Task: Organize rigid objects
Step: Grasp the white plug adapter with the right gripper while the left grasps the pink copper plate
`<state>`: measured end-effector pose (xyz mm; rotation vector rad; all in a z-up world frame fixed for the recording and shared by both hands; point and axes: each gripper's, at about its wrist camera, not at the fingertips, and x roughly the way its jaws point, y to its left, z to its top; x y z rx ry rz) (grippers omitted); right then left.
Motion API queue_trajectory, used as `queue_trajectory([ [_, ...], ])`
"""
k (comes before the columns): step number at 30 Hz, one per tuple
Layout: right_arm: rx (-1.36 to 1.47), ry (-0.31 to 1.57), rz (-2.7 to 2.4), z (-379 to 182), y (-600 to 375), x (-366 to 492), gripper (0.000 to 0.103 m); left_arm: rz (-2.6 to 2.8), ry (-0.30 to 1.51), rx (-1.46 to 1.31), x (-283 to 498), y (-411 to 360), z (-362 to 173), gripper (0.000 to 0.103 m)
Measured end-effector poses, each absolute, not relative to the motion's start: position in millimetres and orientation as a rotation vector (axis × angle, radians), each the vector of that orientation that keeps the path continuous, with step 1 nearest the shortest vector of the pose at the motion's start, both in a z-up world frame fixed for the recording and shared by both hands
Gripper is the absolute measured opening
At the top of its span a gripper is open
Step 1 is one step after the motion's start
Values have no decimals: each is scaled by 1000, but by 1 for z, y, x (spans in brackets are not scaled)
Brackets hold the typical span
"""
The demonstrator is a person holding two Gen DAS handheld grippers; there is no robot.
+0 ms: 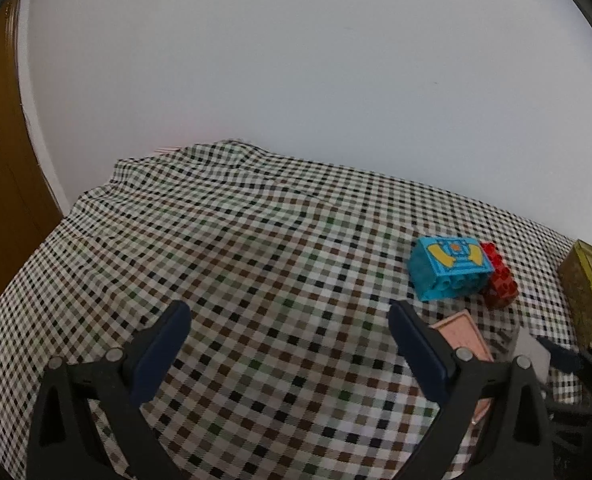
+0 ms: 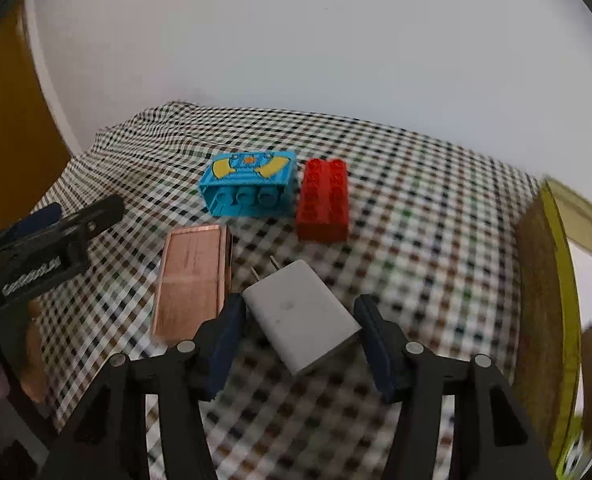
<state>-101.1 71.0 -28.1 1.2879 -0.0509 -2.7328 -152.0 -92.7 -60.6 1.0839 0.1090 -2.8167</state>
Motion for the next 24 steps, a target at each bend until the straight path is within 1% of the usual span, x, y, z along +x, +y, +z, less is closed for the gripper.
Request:
queue_trajectory([
  [4, 1233, -130, -2797, -22, 78, -80, 59, -2851, 106, 1105, -151, -86, -63, 101],
  [7, 1143, -207, -2846, -12, 82, -73, 59, -2905, 155, 1132, -150, -79, -64, 100],
  [10, 1054, -197, -2918, -1, 86, -64, 59, -2929, 202, 1198, -154, -70, -69, 100],
  [12, 1011, -193, -2964, 4, 89, -61, 59, -2930, 188, 1256, -156, -58, -74, 97],
  [15, 998, -206, -3001, 7, 101, -58, 59, -2903, 210, 1289, -159, -42, -79, 96],
  [16, 998, -208, -3011, 7, 104, -58, 59, -2900, 205, 1301, -160, -35, -80, 94],
  [17, 996, -214, -3019, 8, 106, -58, 59, -2898, 184, 1319, -162, -26, -82, 88],
  [18, 993, -224, -3024, 9, 108, -56, 59, -2895, 159, 1340, -164, -17, -84, 85],
  [22, 980, -273, -3030, 11, 114, -59, 59, -2861, 92, 1378, -168, 4, -88, 85],
  [23, 978, -281, -3033, 11, 115, -58, 59, -2850, 66, 1377, -168, 8, -89, 83],
  [24, 977, -290, -3033, 12, 117, -58, 59, -2837, 40, 1374, -168, 10, -89, 78],
])
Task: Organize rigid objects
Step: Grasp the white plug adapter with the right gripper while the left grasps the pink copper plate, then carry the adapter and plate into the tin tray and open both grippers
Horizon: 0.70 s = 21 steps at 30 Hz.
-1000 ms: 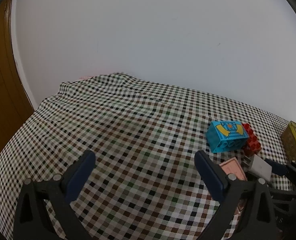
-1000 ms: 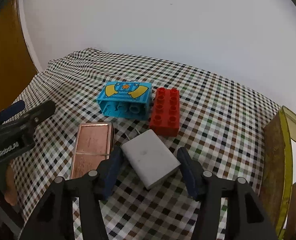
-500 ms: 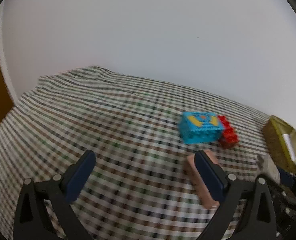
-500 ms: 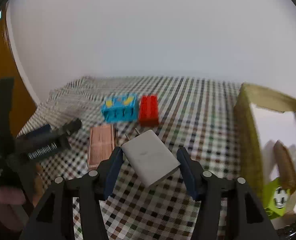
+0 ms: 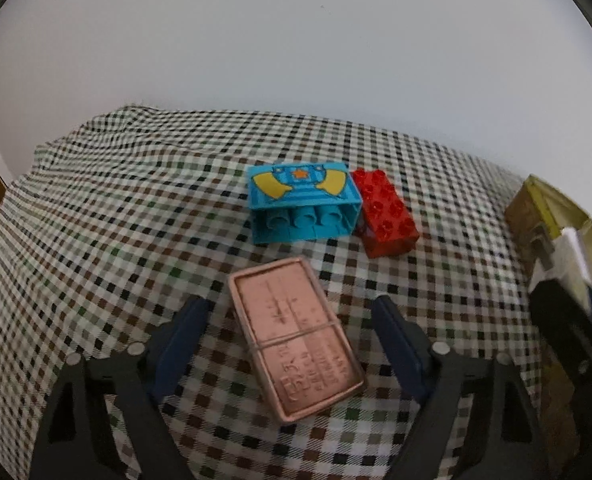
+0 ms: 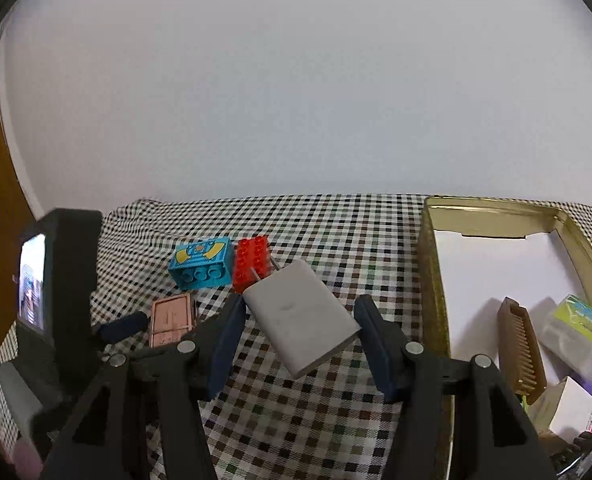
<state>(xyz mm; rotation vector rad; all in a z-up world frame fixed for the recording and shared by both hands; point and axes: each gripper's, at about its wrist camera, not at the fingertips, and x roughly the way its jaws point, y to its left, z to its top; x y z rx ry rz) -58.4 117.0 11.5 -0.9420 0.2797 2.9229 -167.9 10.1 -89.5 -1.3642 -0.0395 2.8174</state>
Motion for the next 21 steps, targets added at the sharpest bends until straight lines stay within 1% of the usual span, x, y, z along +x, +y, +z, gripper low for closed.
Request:
queue_trajectory([
  [1, -943, 289, 2923, 12, 119, -59, 59, 2829, -29, -1368, -168, 10, -90, 75],
  [2, -944, 298, 2920, 11, 118, -60, 59, 2841, -25, -1368, -167, 9, -90, 68],
  [4, -948, 320, 2916, 11, 121, -61, 59, 2845, -30, -1358, -166, 6, -89, 60],
  [5, -951, 335, 2916, 10, 123, -61, 59, 2847, -33, -1349, -166, 4, -88, 50],
  [9, -954, 369, 2914, 9, 127, -62, 59, 2780, -174, -1281, -161, -6, -84, 48],
  [11, -943, 375, 2917, 9, 127, -62, 59, 2785, -200, -1221, -155, -6, -79, 48],
  [17, -812, 368, 2932, 20, 127, -52, 59, 2917, -63, -857, -128, 8, -49, 44],
  [21, -722, 362, 2929, 30, 131, -44, 59, 2894, -73, -784, -129, 6, -43, 44],
])
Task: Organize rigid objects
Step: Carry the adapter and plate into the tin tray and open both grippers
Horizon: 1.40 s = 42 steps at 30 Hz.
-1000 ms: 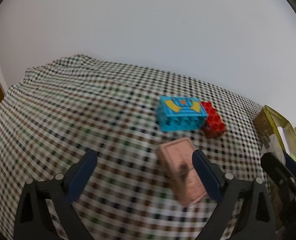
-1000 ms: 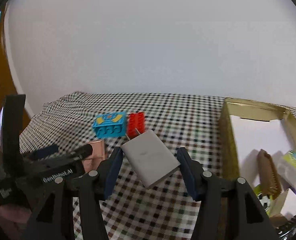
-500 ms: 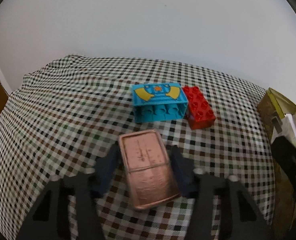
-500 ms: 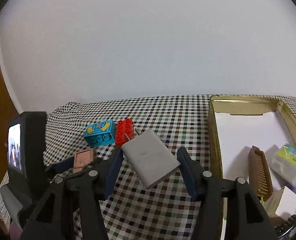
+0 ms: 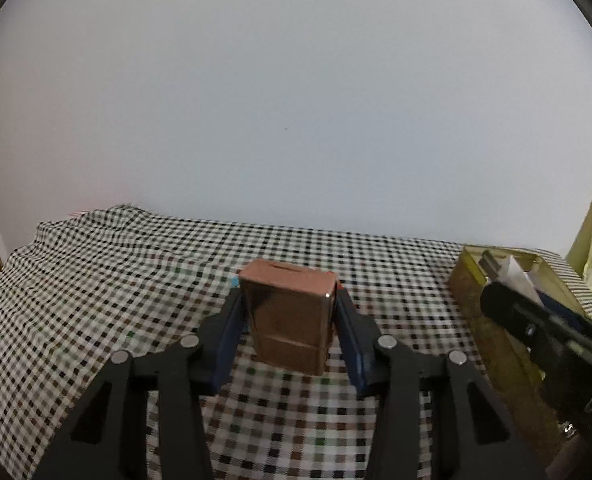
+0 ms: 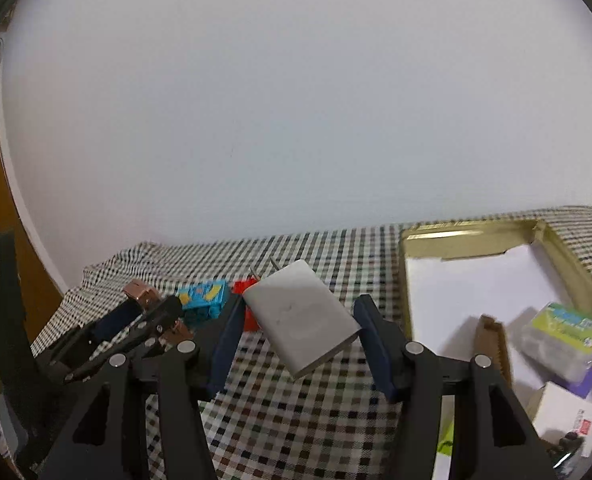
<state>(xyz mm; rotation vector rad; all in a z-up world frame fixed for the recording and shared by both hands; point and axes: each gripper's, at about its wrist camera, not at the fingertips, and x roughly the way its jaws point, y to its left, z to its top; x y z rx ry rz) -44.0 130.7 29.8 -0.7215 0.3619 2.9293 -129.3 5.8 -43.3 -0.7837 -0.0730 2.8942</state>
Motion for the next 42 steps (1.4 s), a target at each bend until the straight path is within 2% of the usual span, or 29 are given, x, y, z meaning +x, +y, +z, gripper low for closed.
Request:
queue_trajectory([
  [7, -697, 390, 2908, 33, 136, -43, 59, 2747, -279, -758, -130, -13, -37, 44],
  [26, -545, 388, 2888, 65, 148, 0, 59, 2693, -242, -639, -119, 7, -27, 44],
  [42, -528, 425, 2768, 69, 235, 38, 59, 2488, -202, -544, -106, 99, -15, 44],
])
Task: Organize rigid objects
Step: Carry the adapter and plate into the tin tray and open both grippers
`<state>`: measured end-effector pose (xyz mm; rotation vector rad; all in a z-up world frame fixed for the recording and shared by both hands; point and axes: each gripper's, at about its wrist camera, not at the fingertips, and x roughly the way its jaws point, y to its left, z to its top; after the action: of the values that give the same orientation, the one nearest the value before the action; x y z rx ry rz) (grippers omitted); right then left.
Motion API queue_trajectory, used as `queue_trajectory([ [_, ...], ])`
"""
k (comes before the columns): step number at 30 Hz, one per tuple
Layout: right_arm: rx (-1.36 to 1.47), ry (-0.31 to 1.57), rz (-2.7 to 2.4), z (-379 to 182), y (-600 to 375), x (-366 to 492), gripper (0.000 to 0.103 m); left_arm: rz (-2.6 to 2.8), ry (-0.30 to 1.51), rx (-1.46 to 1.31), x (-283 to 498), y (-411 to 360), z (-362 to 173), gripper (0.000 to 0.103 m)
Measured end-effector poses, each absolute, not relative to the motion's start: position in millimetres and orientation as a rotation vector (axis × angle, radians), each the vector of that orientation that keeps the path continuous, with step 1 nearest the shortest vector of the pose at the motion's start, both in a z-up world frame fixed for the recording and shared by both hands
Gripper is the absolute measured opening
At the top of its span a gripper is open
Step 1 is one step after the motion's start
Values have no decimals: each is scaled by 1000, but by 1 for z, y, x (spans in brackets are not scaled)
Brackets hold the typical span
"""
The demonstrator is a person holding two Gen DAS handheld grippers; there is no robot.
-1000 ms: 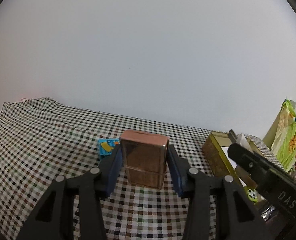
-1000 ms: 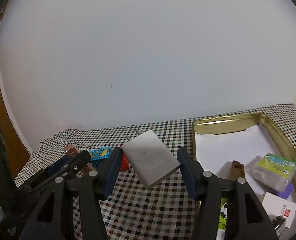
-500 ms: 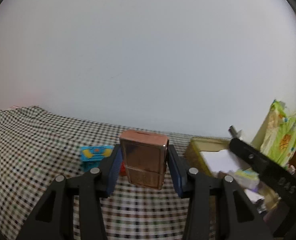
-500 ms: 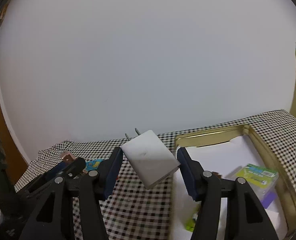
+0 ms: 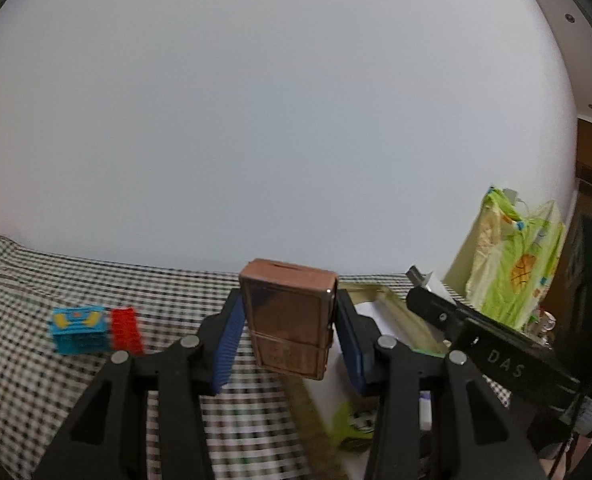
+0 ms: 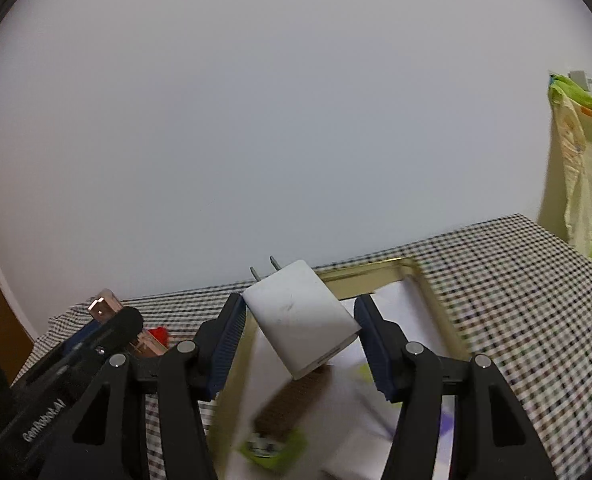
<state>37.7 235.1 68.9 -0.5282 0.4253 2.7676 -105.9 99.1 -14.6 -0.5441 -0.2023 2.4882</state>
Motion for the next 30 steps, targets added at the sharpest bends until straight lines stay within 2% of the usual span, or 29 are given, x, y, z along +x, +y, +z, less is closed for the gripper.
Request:
queue_trajectory([
  [15, -658, 489, 2680, 55, 281, 39, 59, 2430, -72, -631, -119, 164, -24, 44],
  [20, -727, 457, 2676, 51, 278, 34, 59, 2442, 6, -743, -131, 182, -34, 44],
  [28, -811, 458, 2662, 44, 276, 31, 59, 2439, 11, -993, -156, 188, -49, 45],
  [29, -822, 457, 2659, 45, 273, 33, 59, 2414, -18, -1036, -161, 186, -52, 49],
  [30, -829, 462, 2657, 37, 286, 24, 59, 2398, -34, -1052, -162, 184, -54, 61],
])
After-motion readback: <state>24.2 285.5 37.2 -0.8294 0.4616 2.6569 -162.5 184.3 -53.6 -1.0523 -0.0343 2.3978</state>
